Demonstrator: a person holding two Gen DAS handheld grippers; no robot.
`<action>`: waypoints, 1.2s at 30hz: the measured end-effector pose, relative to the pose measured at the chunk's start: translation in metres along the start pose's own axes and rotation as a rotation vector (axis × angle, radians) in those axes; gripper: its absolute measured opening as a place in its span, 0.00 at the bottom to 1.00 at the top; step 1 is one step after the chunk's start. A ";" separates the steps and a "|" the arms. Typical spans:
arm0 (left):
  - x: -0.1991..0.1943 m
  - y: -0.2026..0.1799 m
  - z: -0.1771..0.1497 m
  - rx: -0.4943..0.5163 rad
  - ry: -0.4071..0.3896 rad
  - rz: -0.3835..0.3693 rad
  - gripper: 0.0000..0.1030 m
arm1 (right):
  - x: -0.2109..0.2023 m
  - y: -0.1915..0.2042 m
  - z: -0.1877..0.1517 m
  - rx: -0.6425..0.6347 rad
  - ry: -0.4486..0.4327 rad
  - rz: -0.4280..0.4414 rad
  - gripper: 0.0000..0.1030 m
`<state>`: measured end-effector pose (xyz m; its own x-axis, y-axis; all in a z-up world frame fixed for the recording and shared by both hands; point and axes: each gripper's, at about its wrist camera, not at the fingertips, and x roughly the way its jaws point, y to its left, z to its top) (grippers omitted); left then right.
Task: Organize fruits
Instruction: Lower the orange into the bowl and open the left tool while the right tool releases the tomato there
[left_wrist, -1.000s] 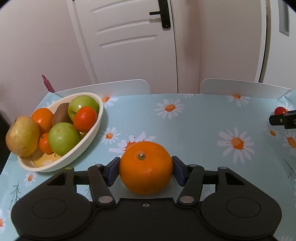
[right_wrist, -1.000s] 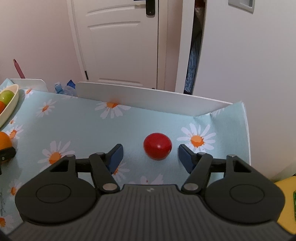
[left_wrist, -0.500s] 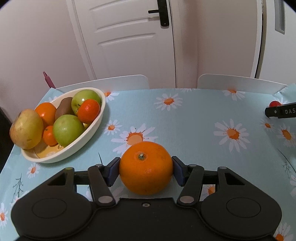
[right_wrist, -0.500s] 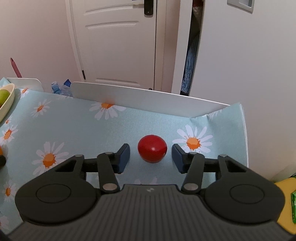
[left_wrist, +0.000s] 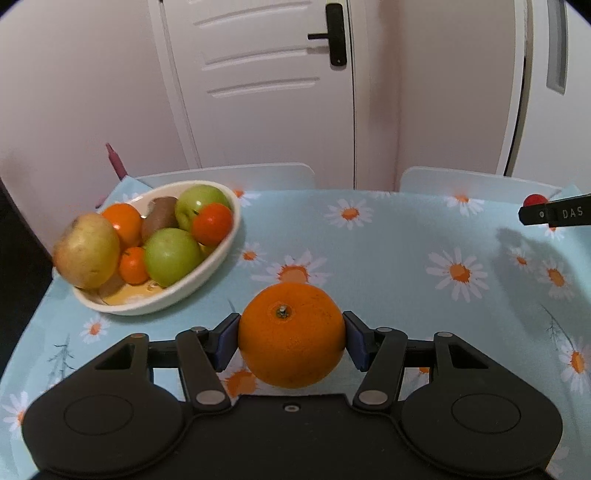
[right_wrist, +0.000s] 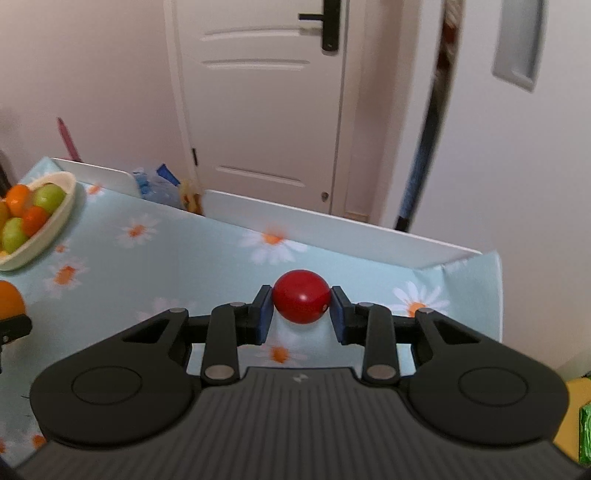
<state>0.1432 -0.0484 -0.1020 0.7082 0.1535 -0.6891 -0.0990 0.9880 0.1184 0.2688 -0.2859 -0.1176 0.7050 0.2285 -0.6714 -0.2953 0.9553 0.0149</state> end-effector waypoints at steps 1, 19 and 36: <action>-0.004 0.004 0.001 -0.005 -0.007 0.001 0.61 | -0.004 0.006 0.002 -0.008 -0.004 0.006 0.46; -0.031 0.094 0.044 -0.003 -0.095 0.022 0.61 | -0.035 0.130 0.054 -0.046 -0.029 0.141 0.46; 0.031 0.158 0.092 0.156 -0.115 -0.073 0.61 | -0.006 0.229 0.099 -0.008 -0.024 0.123 0.46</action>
<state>0.2139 0.1109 -0.0392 0.7855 0.0696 -0.6149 0.0588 0.9808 0.1862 0.2606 -0.0503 -0.0372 0.6783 0.3487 -0.6467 -0.3861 0.9181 0.0900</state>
